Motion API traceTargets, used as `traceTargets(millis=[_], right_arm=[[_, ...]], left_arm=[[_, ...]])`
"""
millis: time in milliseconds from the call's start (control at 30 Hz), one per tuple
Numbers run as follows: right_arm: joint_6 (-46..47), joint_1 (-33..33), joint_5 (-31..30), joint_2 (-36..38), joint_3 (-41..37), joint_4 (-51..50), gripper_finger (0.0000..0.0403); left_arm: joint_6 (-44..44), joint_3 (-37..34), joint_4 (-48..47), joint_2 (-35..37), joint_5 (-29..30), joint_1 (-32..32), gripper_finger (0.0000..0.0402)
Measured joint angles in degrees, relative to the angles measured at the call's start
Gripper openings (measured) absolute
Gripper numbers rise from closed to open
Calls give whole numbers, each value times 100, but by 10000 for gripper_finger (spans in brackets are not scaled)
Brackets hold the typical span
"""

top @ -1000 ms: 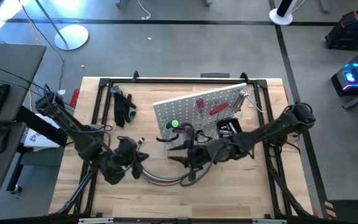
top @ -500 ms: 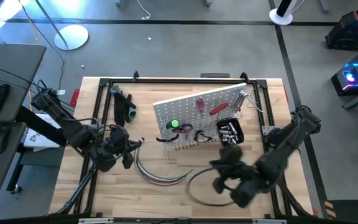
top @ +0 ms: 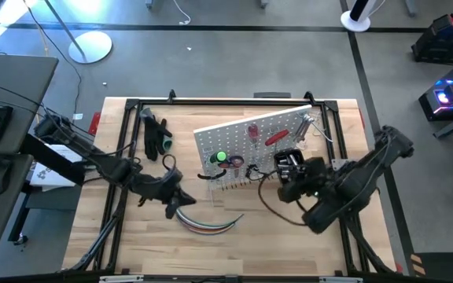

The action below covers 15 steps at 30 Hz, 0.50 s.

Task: Hang tools onto peg board
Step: Hang the plier on the peg board

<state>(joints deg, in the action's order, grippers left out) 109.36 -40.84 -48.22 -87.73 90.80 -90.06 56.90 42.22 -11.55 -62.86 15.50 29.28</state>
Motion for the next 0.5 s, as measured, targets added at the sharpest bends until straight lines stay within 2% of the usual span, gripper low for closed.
traceTargets(millis=[133, 300, 500], right_arm=[[-691, 172, 37, 378, -50, 5, 0], [-1055, 302, 90, 880, -227, 7, 0], [-1283, 444, 802, 1246, -967, 7, 0]], left_arm=[[20, -258, 1031, -119, 378, 16, 0], [300, -287, 961, -597, 1193, 21, 0], [569, -287, 1013, -1149, 1602, -244, 0]])
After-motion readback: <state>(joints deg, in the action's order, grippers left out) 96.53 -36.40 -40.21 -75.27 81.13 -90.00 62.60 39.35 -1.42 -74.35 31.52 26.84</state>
